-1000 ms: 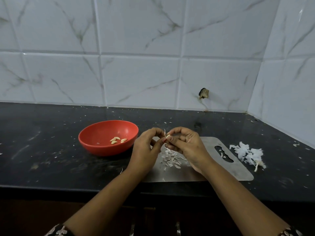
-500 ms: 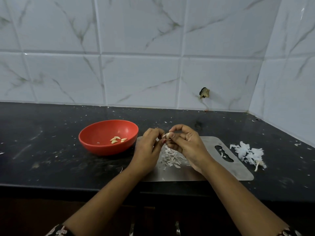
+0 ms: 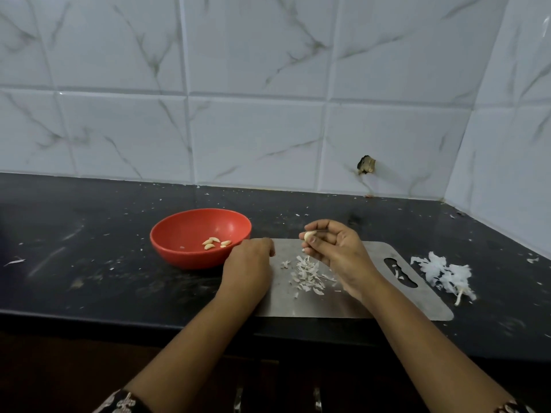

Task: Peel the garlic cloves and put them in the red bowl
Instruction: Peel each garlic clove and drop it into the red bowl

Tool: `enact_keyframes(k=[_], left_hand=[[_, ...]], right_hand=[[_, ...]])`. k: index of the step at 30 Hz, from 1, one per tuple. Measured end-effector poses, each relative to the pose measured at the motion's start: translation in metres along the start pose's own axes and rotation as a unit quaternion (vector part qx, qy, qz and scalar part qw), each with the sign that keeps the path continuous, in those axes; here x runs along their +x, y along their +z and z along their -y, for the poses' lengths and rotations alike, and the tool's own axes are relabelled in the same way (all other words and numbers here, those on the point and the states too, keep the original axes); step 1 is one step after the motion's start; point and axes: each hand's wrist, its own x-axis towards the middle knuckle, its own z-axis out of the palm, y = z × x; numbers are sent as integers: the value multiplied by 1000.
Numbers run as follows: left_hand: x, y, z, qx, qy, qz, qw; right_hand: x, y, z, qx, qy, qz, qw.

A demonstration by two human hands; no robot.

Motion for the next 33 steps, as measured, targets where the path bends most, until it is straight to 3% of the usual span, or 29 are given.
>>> enact_keyframes(k=[4, 9, 13, 17, 19, 22, 33], left_hand=[[-12, -10, 0, 114, 43, 23, 992], [-23, -20, 12, 129, 31, 15, 991], [-25, -21, 12, 133, 31, 7, 991], [-25, -21, 13, 147, 42, 2, 988], [-23, -21, 14, 142, 52, 13, 988], [-22, -20, 15, 143, 57, 20, 988], [-21, -16, 17, 138, 55, -8, 989]], right_hand=[[17, 7, 5, -85, -11, 6, 996], [53, 38, 17, -250, -94, 66, 961], [87, 80, 17, -420, -144, 164, 881], [110, 113, 7, -600, -139, 251, 747], [116, 121, 3, -632, -121, 264, 718], [120, 125, 3, -628, -138, 246, 725], [78, 48, 25, -476, -125, 138, 860]])
